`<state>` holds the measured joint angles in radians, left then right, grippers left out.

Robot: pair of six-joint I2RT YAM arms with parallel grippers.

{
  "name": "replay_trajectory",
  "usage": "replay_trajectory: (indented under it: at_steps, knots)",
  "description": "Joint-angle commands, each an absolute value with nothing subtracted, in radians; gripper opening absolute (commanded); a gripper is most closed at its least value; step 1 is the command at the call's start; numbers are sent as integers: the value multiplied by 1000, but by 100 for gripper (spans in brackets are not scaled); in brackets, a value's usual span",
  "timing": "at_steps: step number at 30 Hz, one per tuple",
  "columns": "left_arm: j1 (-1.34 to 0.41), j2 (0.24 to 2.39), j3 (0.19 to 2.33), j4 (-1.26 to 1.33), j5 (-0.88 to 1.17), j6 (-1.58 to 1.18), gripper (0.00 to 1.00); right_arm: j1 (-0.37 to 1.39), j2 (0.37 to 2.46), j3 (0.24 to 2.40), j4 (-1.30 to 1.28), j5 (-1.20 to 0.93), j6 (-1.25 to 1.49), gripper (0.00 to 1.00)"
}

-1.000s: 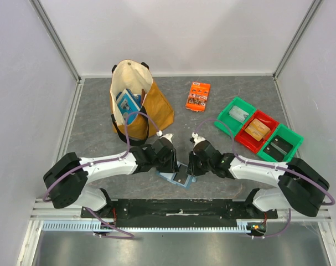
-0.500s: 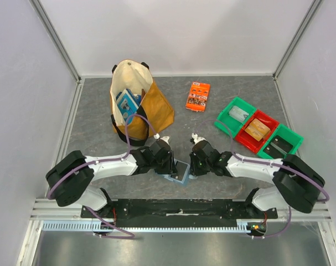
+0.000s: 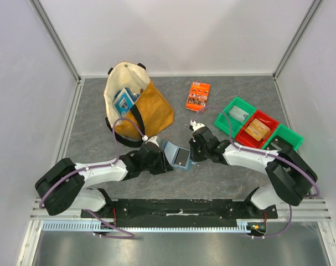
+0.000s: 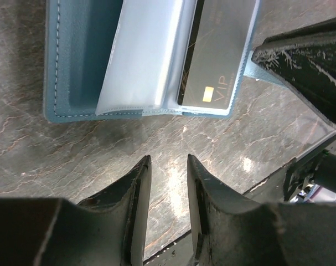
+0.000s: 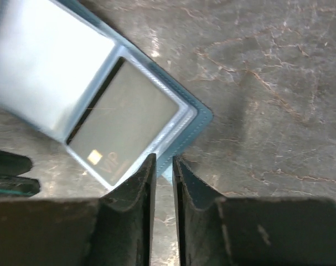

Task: Take the credit cards out of the card holder
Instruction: Remove the credit card from the card holder.

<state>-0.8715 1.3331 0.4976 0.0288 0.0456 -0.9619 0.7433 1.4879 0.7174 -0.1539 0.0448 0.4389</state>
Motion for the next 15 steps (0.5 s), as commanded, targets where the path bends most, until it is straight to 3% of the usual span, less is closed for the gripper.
replay_trajectory:
  at_steps: [1, 6, 15]
  knots:
    - [-859, 1281, 498, 94, 15, -1016, 38, 746, 1396, 753, -132, 3, 443, 30]
    - [-861, 1275, 630, 16, 12, -905, 39, 744, 1390, 749, -127, 97, 508, 38]
    - [-851, 1501, 886, -167, -18, -652, 38, 744, 1410, 666, -9, 103, 652, 34]
